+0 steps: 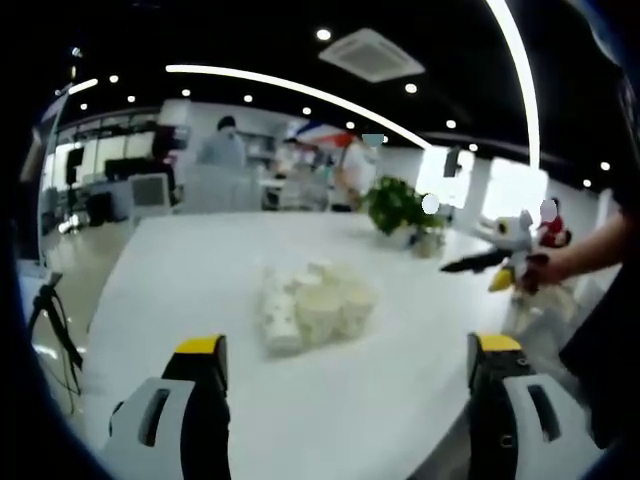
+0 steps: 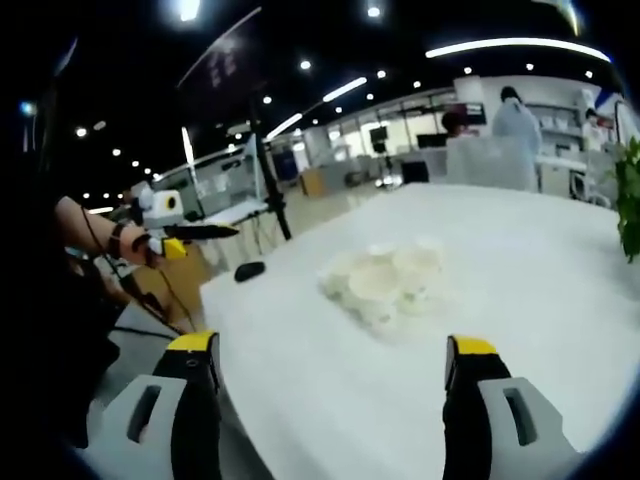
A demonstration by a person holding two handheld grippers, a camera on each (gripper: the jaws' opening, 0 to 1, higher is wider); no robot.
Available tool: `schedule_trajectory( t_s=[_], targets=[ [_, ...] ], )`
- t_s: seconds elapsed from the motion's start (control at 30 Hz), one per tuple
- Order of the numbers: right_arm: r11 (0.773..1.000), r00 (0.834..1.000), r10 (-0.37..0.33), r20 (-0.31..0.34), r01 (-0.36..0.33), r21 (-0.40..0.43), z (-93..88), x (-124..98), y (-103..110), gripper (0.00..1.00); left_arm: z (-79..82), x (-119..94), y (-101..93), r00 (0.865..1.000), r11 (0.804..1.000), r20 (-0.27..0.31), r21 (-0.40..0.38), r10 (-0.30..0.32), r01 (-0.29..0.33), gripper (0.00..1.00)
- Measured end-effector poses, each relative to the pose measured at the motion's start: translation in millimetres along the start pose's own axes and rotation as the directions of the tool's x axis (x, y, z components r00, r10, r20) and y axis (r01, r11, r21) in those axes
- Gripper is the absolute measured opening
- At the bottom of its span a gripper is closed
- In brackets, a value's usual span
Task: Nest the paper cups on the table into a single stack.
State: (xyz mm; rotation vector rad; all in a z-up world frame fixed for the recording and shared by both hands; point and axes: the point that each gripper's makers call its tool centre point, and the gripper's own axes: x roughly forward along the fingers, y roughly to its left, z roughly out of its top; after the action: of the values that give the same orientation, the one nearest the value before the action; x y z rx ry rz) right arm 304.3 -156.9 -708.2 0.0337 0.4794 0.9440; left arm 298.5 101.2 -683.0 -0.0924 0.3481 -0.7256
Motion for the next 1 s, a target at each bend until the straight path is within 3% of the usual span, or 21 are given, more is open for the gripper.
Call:
schedule_trajectory(
  t_s=[0.2,0.27,0.4,0.57,0.77,0.87,1.0],
  targets=[
    [0.998,0.999,0.043,-0.005,-0.043,-0.048,9.8,1,9,0.76,-3.5,-3,-0.4,1.000,1.000,-0.011,0.012,0.007,-0.007,1.00],
    [0.995,0.998,0.061,-0.020,-0.062,-0.082,13.1,2,11,0.70,-7.4,-4,-0.4,1.000,1.000,-0.029,0.002,0.006,-0.006,1.00],
    [0.983,0.994,0.093,-0.062,-0.101,-0.150,22.2,6,15,0.60,-4.9,-7,-0.3,1.000,1.000,-0.009,0.010,0.010,-0.010,1.00],
    [0.970,0.985,0.109,-0.137,-0.135,-0.200,27.1,13,13,0.58,-7.9,-8,1.1,1.000,1.000,-0.019,0.004,0.018,-0.018,1.00],
    [0.949,0.978,0.121,-0.167,-0.163,-0.268,38.5,22,6,0.56,-6.8,-9,-1.3,1.000,1.000,-0.012,0.002,0.013,-0.013,1.00],
    [0.931,0.967,0.130,-0.220,-0.195,-0.308,38.9,27,6,0.53,-6.8,-11,-1.3,1.000,1.000,-0.006,0.000,0.014,-0.014,1.00],
    [0.911,0.960,0.138,-0.242,-0.219,-0.350,45.1,34,6,0.49,-9.1,-12,-1.0,1.000,1.000,-0.017,0.003,0.019,-0.019,1.00]
  ],
)
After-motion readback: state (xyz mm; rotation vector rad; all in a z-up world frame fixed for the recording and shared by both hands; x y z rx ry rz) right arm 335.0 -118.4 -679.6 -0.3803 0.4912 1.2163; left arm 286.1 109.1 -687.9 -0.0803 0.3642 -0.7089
